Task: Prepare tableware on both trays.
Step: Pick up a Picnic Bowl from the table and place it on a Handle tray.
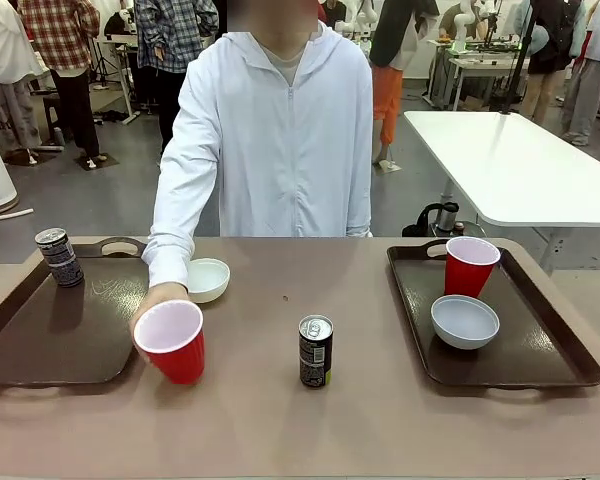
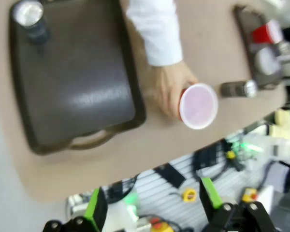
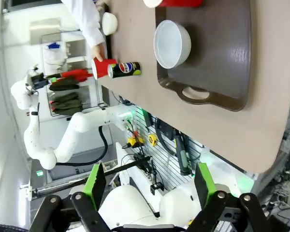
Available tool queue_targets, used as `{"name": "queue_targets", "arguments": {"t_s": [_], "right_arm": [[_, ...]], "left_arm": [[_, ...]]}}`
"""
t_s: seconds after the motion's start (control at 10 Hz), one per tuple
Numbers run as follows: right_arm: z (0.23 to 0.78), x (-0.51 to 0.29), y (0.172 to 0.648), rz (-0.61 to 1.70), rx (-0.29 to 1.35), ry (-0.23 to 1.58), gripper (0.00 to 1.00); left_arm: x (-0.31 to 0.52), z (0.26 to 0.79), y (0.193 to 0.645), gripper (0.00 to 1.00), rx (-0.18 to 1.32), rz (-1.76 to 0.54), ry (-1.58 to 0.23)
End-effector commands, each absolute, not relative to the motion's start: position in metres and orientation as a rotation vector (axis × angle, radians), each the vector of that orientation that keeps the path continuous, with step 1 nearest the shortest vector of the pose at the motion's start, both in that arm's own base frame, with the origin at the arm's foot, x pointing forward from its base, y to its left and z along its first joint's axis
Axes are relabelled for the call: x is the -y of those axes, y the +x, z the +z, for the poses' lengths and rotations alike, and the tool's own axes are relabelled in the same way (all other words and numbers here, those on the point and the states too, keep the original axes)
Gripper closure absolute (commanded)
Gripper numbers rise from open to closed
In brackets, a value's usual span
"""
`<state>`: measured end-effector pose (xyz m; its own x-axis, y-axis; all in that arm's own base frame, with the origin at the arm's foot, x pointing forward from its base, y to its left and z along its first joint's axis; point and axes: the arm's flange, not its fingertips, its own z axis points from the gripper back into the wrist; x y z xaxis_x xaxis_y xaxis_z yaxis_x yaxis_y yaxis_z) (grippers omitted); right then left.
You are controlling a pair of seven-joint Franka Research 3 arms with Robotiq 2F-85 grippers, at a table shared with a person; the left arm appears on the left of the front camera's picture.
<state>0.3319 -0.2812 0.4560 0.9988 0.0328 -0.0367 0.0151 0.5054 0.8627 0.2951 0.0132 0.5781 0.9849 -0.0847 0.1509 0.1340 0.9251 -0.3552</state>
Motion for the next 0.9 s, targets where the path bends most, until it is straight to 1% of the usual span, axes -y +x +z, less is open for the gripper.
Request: {"name": "queue_targets", "arguments": {"t_s": [0.0,0.3,0.4,0.8], "right_arm": [[0.447,0.303,0.34,0.035,-0.028,1.119,0.04],[0.425,0.321,0.332,0.036,0.0,1.166,0.04],[0.428,0.307,0.331,0.001,-0.025,1.119,0.04],[0.428,0.307,0.331,0.001,-0.025,1.119,0.04]], "left_arm": [[0.012,0.587,0.307,0.0,0.059,-0.143,-0.255],[0.062,0.57,0.322,0.0,0.036,-0.179,-0.154],[0.074,0.557,0.328,0.0,0.054,-0.171,-0.126],[0.114,0.495,0.359,0.0,0.143,-0.111,-0.087]]}}
